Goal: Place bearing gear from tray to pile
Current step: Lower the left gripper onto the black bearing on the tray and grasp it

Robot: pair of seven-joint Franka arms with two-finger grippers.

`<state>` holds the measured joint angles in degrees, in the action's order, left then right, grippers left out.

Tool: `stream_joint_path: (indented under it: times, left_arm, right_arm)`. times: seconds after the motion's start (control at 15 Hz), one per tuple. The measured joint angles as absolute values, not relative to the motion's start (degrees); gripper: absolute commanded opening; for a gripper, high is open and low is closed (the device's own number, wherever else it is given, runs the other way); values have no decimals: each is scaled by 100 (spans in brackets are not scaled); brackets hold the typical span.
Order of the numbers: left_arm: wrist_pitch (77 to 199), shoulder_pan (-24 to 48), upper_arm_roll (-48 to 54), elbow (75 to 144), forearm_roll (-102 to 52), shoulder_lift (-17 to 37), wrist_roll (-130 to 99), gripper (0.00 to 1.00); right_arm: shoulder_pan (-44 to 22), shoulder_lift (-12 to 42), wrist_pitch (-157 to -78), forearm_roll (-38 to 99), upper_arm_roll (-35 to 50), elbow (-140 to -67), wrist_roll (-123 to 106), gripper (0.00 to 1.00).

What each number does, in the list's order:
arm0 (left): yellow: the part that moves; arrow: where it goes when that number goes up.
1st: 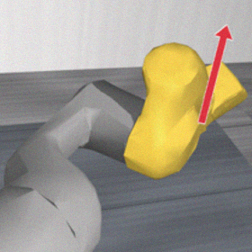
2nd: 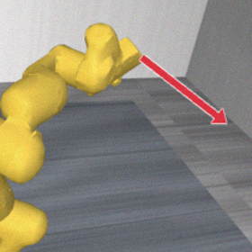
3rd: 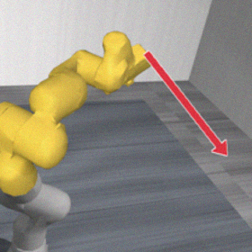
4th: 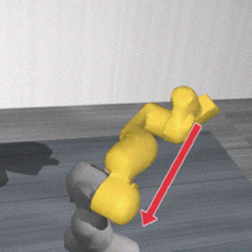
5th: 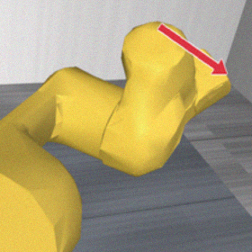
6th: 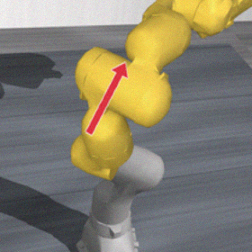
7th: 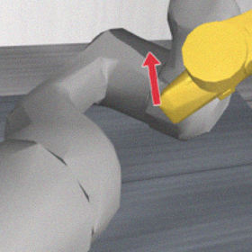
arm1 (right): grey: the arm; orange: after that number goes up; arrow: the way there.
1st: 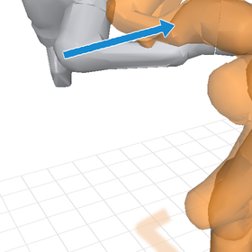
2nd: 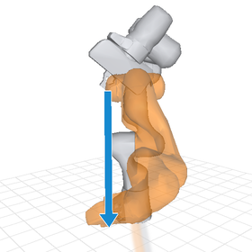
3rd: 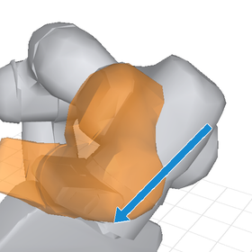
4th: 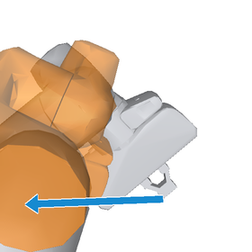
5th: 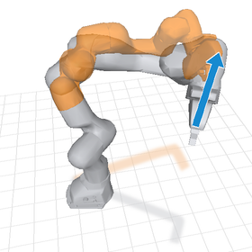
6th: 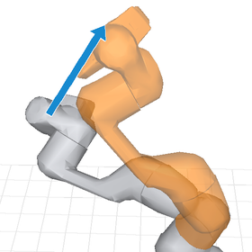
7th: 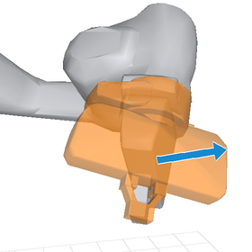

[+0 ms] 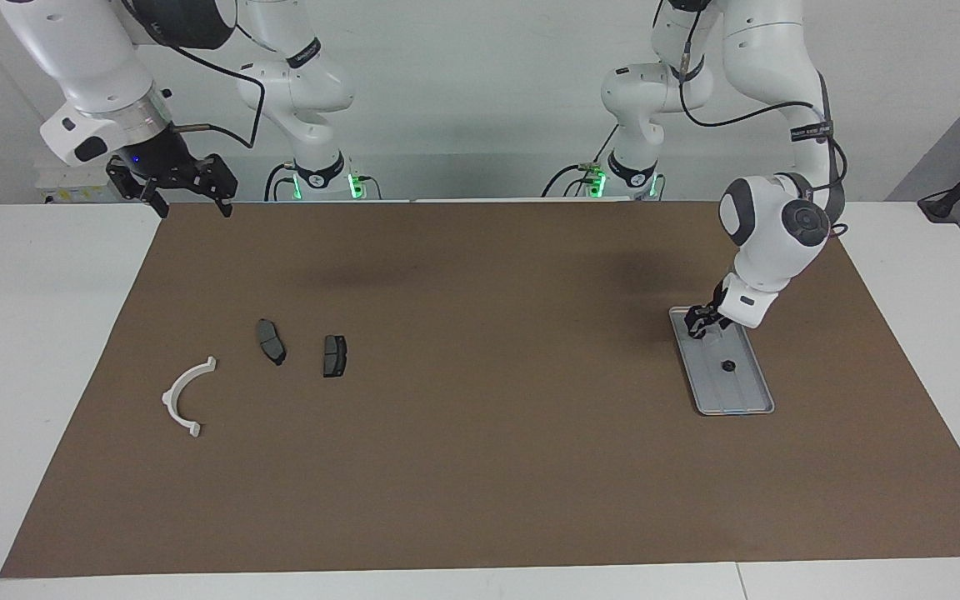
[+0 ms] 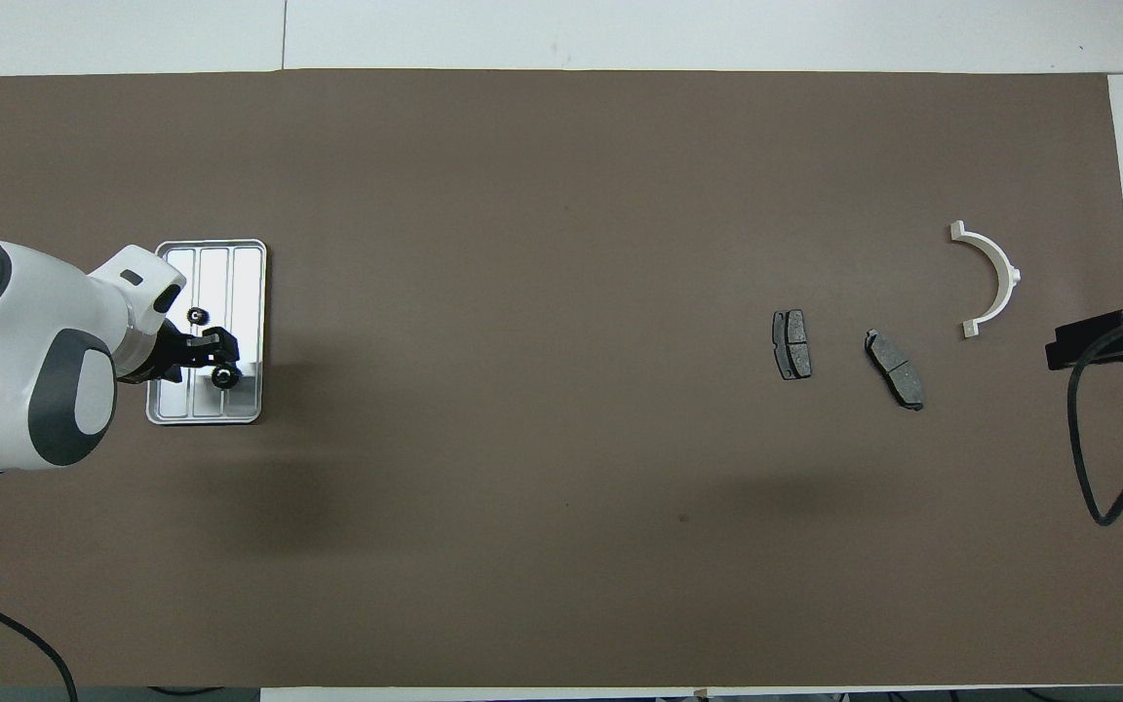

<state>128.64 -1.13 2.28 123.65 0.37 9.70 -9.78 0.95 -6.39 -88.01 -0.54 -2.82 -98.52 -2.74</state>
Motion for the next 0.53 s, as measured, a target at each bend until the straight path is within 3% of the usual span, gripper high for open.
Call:
stream_joint_path:
  times: [0.53]
  left_arm:
    - [12920,-71,263,12419,37,1052,-987,74]
  right_arm:
    - [95,-639,-8801,-54,-282,-9867,-274,100]
